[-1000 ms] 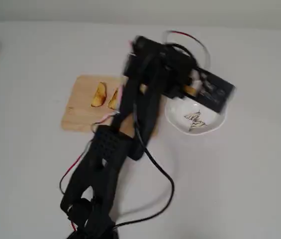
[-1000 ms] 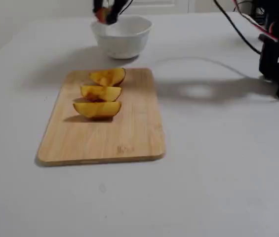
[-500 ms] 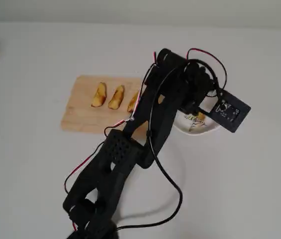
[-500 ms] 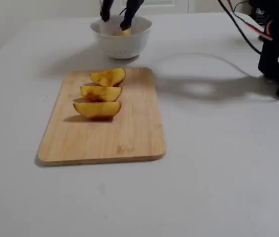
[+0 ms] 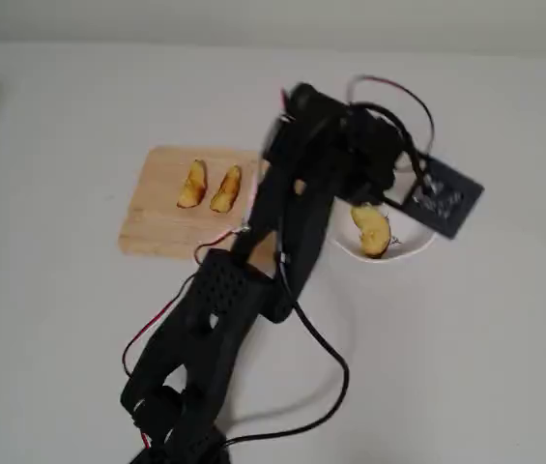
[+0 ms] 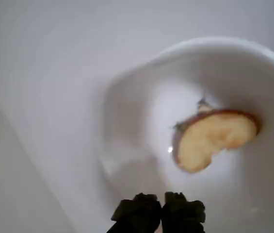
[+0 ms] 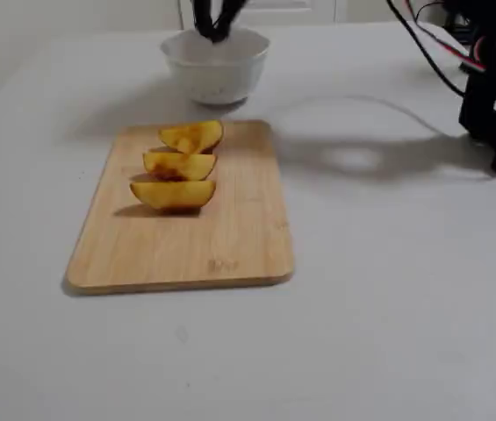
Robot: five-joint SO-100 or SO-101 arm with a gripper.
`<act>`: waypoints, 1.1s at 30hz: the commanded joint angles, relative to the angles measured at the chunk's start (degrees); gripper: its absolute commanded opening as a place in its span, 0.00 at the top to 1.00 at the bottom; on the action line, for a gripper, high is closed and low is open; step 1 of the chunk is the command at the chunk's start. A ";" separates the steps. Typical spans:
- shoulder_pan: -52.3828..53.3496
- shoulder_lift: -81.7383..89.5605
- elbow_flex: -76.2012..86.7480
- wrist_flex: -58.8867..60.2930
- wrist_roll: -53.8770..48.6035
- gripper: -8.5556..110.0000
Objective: Pick up the leftmost apple slice from the cutting board and place it into the bowl
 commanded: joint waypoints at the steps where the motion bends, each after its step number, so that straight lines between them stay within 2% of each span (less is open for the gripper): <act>1: -2.64 16.00 -3.96 1.76 -0.70 0.93; 24: -15.38 81.83 -0.09 2.02 -1.41 0.93; 30: -21.01 103.62 18.90 1.49 -1.32 0.93; 33: -23.29 117.51 37.18 -1.67 -0.18 0.93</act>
